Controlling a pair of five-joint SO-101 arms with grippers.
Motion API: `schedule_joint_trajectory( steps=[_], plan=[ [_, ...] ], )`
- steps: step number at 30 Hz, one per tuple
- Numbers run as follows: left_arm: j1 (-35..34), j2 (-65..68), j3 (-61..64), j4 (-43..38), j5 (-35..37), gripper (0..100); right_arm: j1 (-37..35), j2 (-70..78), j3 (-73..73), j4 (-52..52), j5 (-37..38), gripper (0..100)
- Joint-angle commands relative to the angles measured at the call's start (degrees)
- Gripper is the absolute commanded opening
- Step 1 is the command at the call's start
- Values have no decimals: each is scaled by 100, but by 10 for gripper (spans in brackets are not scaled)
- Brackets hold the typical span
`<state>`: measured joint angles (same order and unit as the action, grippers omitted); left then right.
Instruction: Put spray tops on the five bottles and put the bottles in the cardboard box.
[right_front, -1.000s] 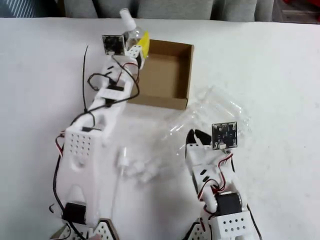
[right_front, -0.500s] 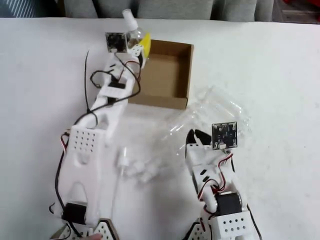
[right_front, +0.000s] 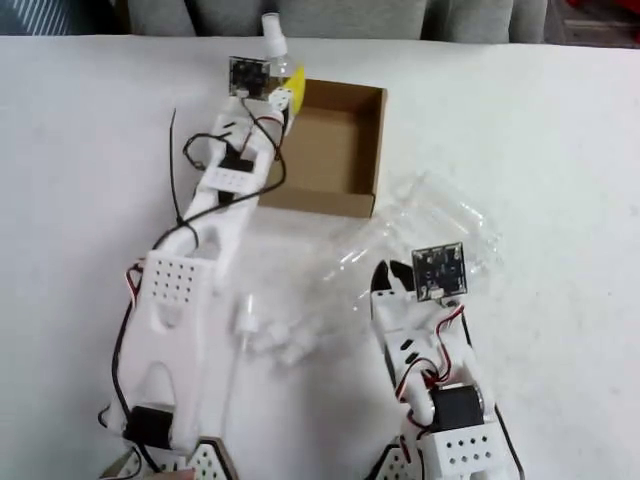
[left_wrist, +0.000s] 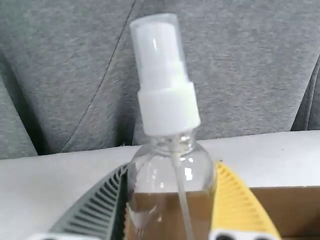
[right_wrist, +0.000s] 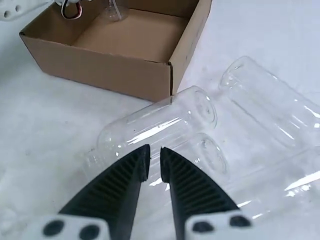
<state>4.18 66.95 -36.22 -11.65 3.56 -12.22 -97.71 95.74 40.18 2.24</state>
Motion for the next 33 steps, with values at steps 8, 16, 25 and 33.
schedule_joint_trajectory(
  steps=[8, 16, 25, 33],
  plan=[
    [-171, -48, -185, 88, -44, 78, 57, -57, 132, 22, 97, 17],
    [-224, -57, -141, 123, 589, 260, 57, -57, 132, 13, 97, 17],
    [-242, -66, -185, 308, 571, 273, 57, -57, 132, 13, 97, 17],
    [-224, -690, 413, 334, 466, 273, 57, -57, 132, -4, 97, 17]
  ],
)
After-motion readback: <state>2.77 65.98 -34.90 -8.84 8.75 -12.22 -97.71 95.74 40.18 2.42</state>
